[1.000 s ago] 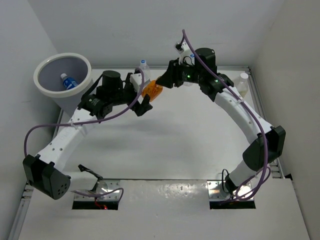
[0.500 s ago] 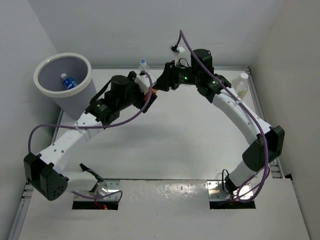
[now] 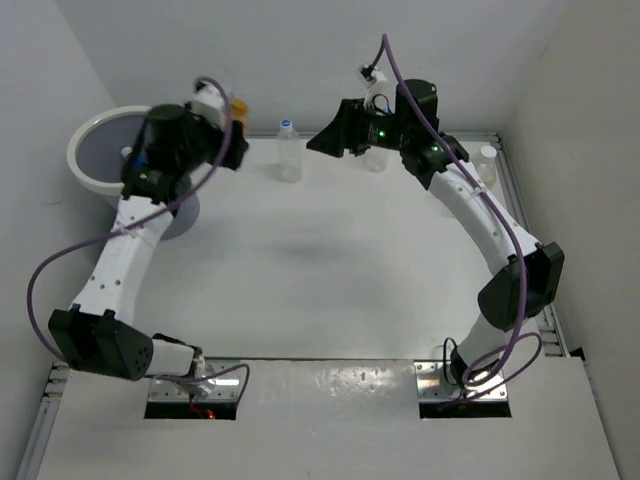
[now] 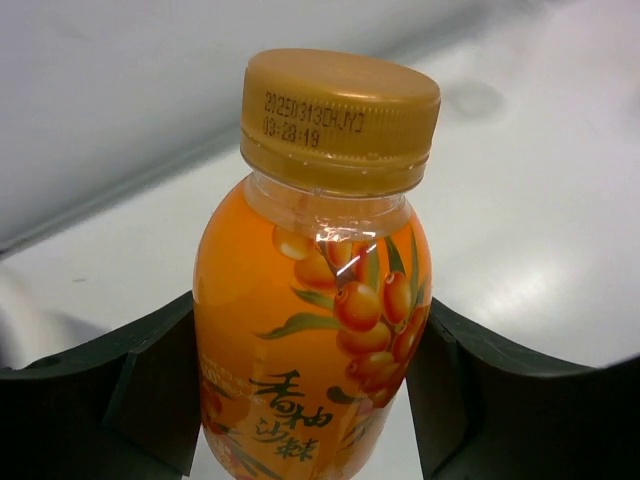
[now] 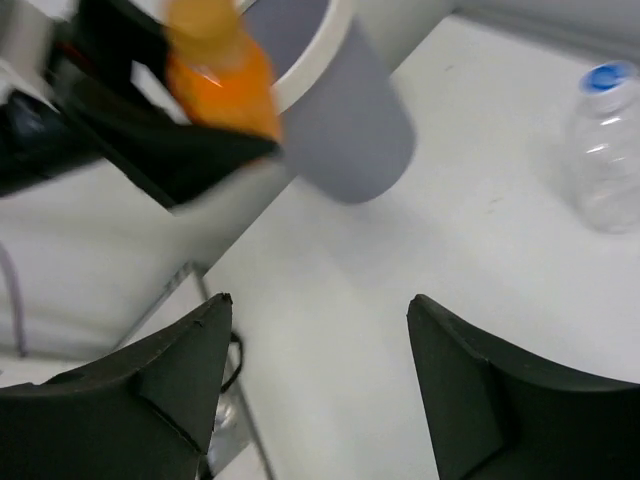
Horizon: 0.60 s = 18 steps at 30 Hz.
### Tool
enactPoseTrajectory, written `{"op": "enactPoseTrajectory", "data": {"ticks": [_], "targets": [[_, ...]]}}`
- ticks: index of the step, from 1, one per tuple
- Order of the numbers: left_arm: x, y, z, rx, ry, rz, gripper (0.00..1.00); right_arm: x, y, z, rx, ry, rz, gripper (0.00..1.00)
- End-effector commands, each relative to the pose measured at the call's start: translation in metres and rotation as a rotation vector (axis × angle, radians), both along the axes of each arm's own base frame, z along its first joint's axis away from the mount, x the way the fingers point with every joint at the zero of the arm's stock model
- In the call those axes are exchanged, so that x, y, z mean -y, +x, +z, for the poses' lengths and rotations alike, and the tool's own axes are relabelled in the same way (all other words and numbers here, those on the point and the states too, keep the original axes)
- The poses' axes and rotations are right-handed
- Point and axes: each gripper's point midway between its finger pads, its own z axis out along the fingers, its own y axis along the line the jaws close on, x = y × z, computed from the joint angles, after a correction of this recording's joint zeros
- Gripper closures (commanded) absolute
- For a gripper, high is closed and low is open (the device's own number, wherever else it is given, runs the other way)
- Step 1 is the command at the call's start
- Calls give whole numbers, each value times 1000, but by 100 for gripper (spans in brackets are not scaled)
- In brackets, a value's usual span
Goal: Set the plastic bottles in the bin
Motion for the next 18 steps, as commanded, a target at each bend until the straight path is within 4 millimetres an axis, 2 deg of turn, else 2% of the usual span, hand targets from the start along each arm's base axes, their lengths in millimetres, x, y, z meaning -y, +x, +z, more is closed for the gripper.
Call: {"op": "enactPoseTrajectory", "data": {"ticks": [1, 2, 3, 4, 5, 6, 7, 8, 9, 11, 12, 13, 15, 17, 18], "targets": [[-54, 27, 53, 46, -162, 148, 87, 23, 45, 25, 115, 1, -148, 30], [-90, 35, 75, 86, -179, 220, 88, 27, 58, 17, 117, -16, -185, 28], [-107, 48, 66, 54, -186, 256, 88, 29, 65, 24, 145, -16, -212, 28], [-124, 53, 83, 84, -197, 292, 88, 28, 72, 18, 164, -38, -221, 28], [-150, 56, 80, 68, -196, 343, 88, 27, 80, 15, 175, -38, -229, 28], [-162, 60, 78, 60, -196, 368, 88, 24, 87, 17, 195, -31, -232, 27], [-175, 69, 66, 27, -196, 393, 88, 20, 94, 14, 209, -35, -242, 27], [-185, 71, 70, 26, -205, 417, 88, 19, 99, 11, 220, -42, -249, 25], [-200, 70, 61, -6, -210, 441, 88, 14, 111, -1, 229, -54, -250, 21], [-215, 75, 41, -66, -259, 466, 88, 10, 121, -11, 239, -61, -267, 17], [-228, 70, 40, -77, -279, 482, 88, 8, 133, -27, 239, -67, -280, 14], [-235, 71, 28, -104, -287, 491, 90, 5, 141, -18, 296, -29, -301, 12], [-244, 70, 13, -139, -313, 502, 90, 0, 152, -41, 312, -28, -317, 11], [-249, 66, 6, -160, -324, 506, 88, -7, 163, -43, 340, -33, -342, 11], [-249, 64, 4, -167, -314, 503, 84, -11, 166, -47, 342, -38, -345, 11]]}}
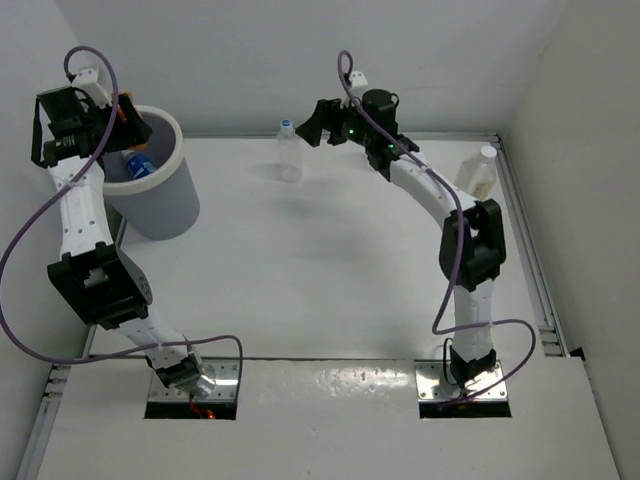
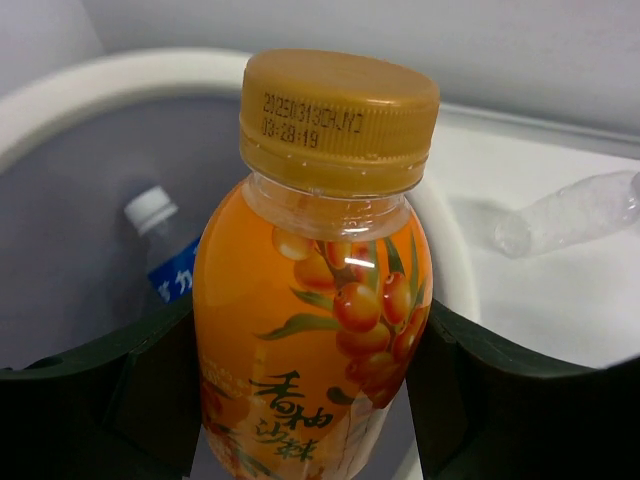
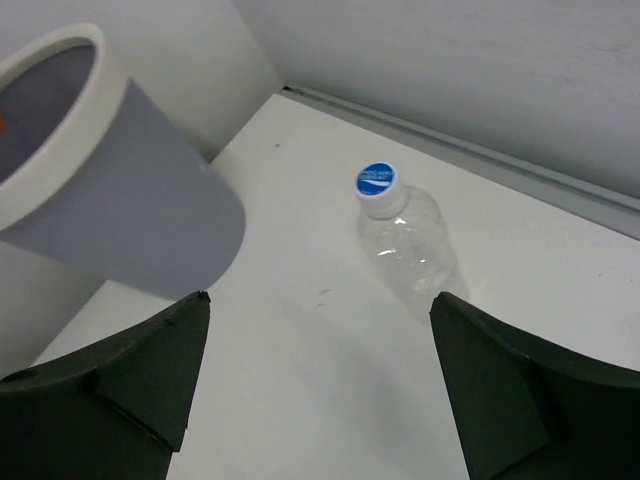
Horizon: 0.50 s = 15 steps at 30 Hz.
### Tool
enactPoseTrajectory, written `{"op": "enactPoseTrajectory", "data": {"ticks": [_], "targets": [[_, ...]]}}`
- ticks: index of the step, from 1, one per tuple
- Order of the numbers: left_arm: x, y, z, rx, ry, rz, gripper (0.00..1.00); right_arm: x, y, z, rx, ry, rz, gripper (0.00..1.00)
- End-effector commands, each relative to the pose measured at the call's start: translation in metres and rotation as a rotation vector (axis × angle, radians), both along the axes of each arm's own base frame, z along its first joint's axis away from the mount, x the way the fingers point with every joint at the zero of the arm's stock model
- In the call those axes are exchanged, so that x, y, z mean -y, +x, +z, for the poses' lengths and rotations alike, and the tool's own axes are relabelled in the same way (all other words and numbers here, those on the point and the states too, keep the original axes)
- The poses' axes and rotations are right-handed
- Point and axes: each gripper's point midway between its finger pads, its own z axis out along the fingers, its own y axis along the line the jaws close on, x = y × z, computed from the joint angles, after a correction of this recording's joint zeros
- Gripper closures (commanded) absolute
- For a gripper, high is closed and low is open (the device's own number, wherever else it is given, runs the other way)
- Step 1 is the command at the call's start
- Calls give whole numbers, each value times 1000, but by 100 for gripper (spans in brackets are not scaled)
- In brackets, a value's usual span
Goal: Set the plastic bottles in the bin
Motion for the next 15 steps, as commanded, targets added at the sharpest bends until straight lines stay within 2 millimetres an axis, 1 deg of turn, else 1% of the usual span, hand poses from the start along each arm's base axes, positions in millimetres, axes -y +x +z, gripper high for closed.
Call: {"op": "enactPoseTrajectory", "data": {"ticks": [1, 2, 3, 4, 5, 6, 7, 8, 9, 10, 11, 12, 13, 14, 15], "targets": [[2, -7, 0, -7, -26, -19, 72, -13, 26, 12, 152, 15, -51, 10], [-1, -8, 0, -10, -20, -3, 55, -15, 30, 12, 171, 20, -60, 10], [-4, -10, -4, -27, -9, 11, 26, -21, 30, 16, 191, 22, -54, 10], [-10, -12, -11, -50, -3, 43, 20, -27, 35, 6, 209, 25, -54, 10], [-11, -15, -10, -51, 12, 50, 11, -31, 36, 3, 217, 19, -65, 10], [-10, -17, -5, -41, 25, 46, 9, -37, 35, 1, 231, 11, -61, 8], [-10, -18, -12, -60, 34, 39, 9, -39, 40, -14, 238, -18, -69, 8], [-9, -21, -6, -47, 40, 39, 9, -45, 40, -12, 270, -7, -72, 8], [-8, -25, 2, -31, 60, 34, 8, -48, 41, -19, 275, -14, -75, 8], [-5, -27, 2, -29, 65, 17, 8, -49, 44, -23, 287, -15, -80, 7], [-1, -29, 2, -27, 57, -1, 8, -51, 46, -21, 298, -9, -82, 7], [2, -31, 7, -15, 58, -9, 8, -51, 48, -26, 296, -12, -89, 7], [5, -35, 10, -8, 69, -22, 8, -52, 51, -27, 298, 0, -92, 7], [7, -35, 6, -13, 68, -39, 8, -56, 51, -31, 305, -1, -85, 7], [12, -37, 12, 0, 74, -48, 8, -56, 52, -31, 317, -1, -85, 7]]}}
